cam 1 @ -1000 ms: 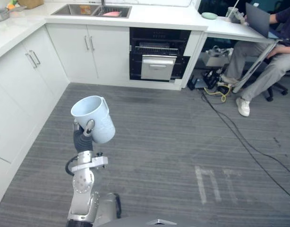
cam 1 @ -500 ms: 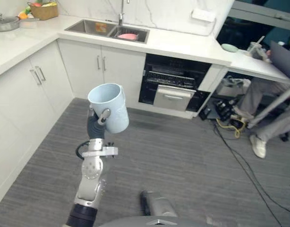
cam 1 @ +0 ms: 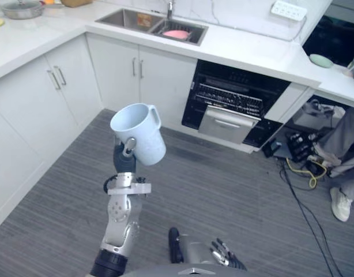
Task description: Walk over to the sink, pick up the cup, carry it to the dishwasher, place the cup inside the dishwasher, then close the dishwasher door
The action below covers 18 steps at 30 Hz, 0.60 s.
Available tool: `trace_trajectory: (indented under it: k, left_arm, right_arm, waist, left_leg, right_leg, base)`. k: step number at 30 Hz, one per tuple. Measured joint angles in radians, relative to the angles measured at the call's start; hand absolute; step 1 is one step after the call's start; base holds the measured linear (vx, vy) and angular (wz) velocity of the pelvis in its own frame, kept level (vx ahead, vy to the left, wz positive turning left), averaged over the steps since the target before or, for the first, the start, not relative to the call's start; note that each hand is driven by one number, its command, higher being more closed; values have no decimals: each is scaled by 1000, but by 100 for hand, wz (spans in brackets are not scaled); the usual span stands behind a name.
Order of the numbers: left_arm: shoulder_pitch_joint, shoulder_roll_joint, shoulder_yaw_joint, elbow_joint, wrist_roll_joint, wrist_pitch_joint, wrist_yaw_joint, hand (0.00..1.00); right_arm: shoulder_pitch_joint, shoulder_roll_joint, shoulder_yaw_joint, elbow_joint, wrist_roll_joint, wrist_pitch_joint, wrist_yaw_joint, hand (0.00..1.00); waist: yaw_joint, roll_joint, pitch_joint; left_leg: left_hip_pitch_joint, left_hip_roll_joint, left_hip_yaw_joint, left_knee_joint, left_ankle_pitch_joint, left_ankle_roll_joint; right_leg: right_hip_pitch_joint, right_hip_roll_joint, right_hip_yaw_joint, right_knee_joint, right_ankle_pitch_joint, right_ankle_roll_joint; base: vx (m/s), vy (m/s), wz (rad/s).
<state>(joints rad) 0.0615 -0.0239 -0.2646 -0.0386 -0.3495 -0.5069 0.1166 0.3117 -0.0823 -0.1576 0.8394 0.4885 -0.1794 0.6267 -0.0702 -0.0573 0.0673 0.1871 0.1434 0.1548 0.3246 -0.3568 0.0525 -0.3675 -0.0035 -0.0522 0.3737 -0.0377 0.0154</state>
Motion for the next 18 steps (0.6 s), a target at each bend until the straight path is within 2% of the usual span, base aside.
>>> trace_trajectory:
  k: [1, 2, 3, 4, 5, 6, 7, 8, 9, 11, 12, 13, 14, 16, 17, 18]
  left_arm:
    - [40, -4, 3, 4, -3, 7, 0, 100]
    - [71, -10, 9, 2, -5, 12, 1, 100]
    - [83, -10, 11, -2, -13, 15, 2, 100]
    - [116, -25, 25, 3, -39, 25, 3, 100]
    - [145, -25, 30, 8, -51, 28, 1, 100]
    - [150, -21, 31, 17, -61, 29, -1, 100]
    - [150, -1, 31, 47, -62, 28, -19, 100]
    - [151, 12, 31, 60, -62, 28, -32, 100]
    - [152, 27, 29, 61, -61, 28, -43, 100]
    - [150, 28, 31, 55, -61, 28, -52, 100]
    - [151, 28, 38, 52, -61, 29, -52, 100]
    - [151, 28, 44, 51, -61, 29, -49, 100]
    - [152, 27, 62, 52, -61, 29, -38, 100]
    - [150, 28, 88, 52, -62, 29, -37, 100]
    - [146, 28, 97, 52, -62, 29, -37, 100]
    - [126, 37, 97, 53, -61, 30, -45, 100]
  right_arm:
    - [1, -9, 4, -1, 18, 0, 0, 0]
    - [9, -13, 15, -14, 27, -1, 3, 0]
    - [20, -11, 21, -27, 28, -1, 3, 0]
    - [33, -39, 21, -40, 29, -1, 0, 0]
    - [29, -60, 25, -44, 33, -4, 5, 0]
    - [23, -63, 29, -39, 34, -10, 8, 0]
    - [6, -63, 28, -10, 34, -15, 19, 0]
    - [-8, -55, 23, 10, 34, -20, 22, 0]
    - [-27, -51, 10, 21, 34, -28, 33, 0]
    - [-48, -46, -15, 62, 33, -42, 58, 0]
    - [-67, -48, -24, 89, 33, -44, 64, 0]
    - [-74, -50, -24, 93, 32, -45, 66, 0]
    - [-96, -46, -23, 105, 31, -45, 69, 0]
    - [-118, -38, -22, 118, 32, -46, 65, 0]
    - [-122, -33, -22, 122, 32, -46, 61, 0]
    - [-117, -24, -24, 122, 34, -55, 60, 0]
  waist:
    - [9, 14, 1]
    - [13, 19, 6]
    - [16, 13, 8]
    - [35, 54, 12]
    - [47, 81, 13]
    - [49, 83, 15]
    - [50, 77, 17]
    - [52, 68, 22]
    - [52, 59, 31]
    - [44, 59, 35]
    - [56, 66, 37]
    - [62, 68, 38]
    - [73, 68, 40]
    - [71, 60, 41]
    - [68, 50, 43]
    - [54, 34, 42]
  left_leg:
    - [-27, 29, 15, 94, 28, 54]
    - [-106, 66, 20, 309, 49, 41]
    - [-161, 85, 24, 449, 88, 51]
    - [-276, 167, -11, 682, 172, 42]
    - [-369, 187, -17, 779, 157, 5]
    - [-403, 178, -11, 773, 142, -16]
    - [-446, 143, 15, 684, 106, -49]
    - [-465, 114, 42, 573, 90, -60]
    - [-465, 75, 61, 381, 92, -75]
    - [-436, 5, 4, 12, 176, -127]
    - [-424, -17, -85, -136, 259, -172]
    - [-426, -16, -113, -152, 278, -192]
    - [-418, -14, -134, -143, 333, -196]
    - [-415, -26, -128, -73, 353, -154]
    - [-423, -38, -113, -16, 314, -128]
    - [-446, -63, -100, 94, 227, -102]
  right_leg:
    - [24, -3, -24, 50, -22, -13]
    - [46, -4, -46, 188, -136, -27]
    - [77, 0, -47, 175, -202, -21]
    - [115, 45, -60, 154, -215, -37]
    - [145, 59, -59, 119, -211, -45]
    - [163, 54, -60, 90, -206, -53]
    - [201, 37, -66, 21, -189, -62]
    - [232, 22, -67, -21, -180, -70]
    - [263, 9, -67, -65, -170, -71]
    - [299, 4, -52, -109, -155, -64]
    - [316, 18, -23, -128, -158, -59]
    - [320, 26, -5, -134, -161, -54]
    - [333, 37, 36, -136, -171, -38]
    - [351, 28, 83, -125, -201, -12]
    - [352, 13, 100, -104, -227, 2]
    - [353, -16, 102, -62, -266, 33]
  base:
    - [275, -166, 17]
    - [346, -186, 27]
    - [300, -172, 27]
    - [150, -88, -5]
    - [109, -54, -20]
    - [193, -30, -21]
    - [238, -27, -11]
    - [243, -11, -12]
    - [223, 30, -8]
    - [250, 75, -19]
    - [204, 76, -53]
    - [306, 154, -90]
    - [338, 215, -93]
    - [354, 254, -74]
    - [373, 310, -28]
    - [378, 315, -11]
